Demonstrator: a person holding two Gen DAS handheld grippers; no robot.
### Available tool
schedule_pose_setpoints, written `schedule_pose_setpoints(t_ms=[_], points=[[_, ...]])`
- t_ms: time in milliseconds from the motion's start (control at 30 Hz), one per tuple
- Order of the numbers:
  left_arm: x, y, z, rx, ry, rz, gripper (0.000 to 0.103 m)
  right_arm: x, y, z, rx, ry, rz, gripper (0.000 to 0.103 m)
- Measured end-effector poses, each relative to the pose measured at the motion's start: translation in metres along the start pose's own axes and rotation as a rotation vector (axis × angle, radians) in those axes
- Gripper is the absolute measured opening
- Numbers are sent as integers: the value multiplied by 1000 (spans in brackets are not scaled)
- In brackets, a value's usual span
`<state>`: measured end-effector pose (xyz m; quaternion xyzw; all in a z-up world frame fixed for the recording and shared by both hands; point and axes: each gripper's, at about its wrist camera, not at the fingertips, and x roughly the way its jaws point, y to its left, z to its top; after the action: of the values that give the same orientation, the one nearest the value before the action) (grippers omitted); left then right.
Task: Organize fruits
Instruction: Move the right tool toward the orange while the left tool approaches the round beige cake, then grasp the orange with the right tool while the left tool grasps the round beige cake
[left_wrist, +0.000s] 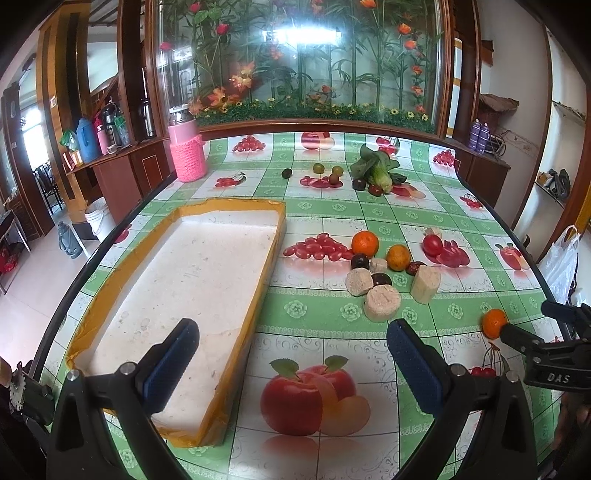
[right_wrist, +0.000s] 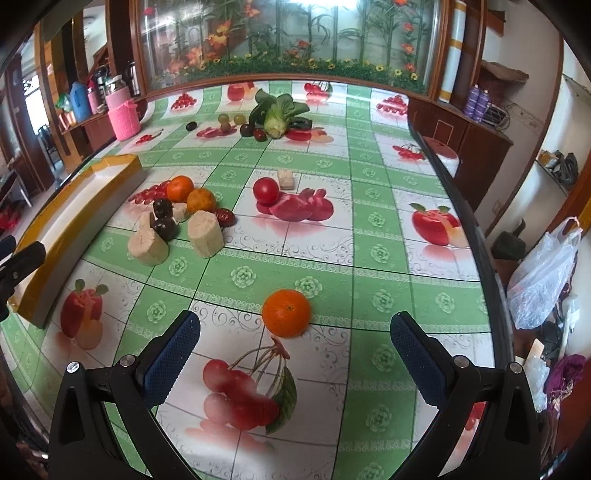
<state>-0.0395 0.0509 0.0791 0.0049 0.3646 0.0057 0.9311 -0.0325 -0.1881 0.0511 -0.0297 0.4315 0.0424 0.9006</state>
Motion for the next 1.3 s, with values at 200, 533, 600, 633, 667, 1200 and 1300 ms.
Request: schedule_pose_setpoints(t_ms=[200,533,600,633,667,1200,1300], points=[[4,-2,-1,18,16,-4,103,23,1,1,-27,39,21,90],[14,-12,0,44,55,-35,103,46,-3,-2,-26,97,93,35],[17,-18,2,57,65,-47,103,46,-6,-3,-15,89,105,35],[19,-21,3,61,70,-54,103,45,-7,-3,-13,87,108,35],[22,-24,4,66,79,-64,103,43,-8,-3,-8,83,113,35],[90,-64,15,47,248,-128,79,27,-9,-5,-33,42,122,35],[107,-62,13,3,302,-145,68,29,-9,-5,-38,43,129,35]])
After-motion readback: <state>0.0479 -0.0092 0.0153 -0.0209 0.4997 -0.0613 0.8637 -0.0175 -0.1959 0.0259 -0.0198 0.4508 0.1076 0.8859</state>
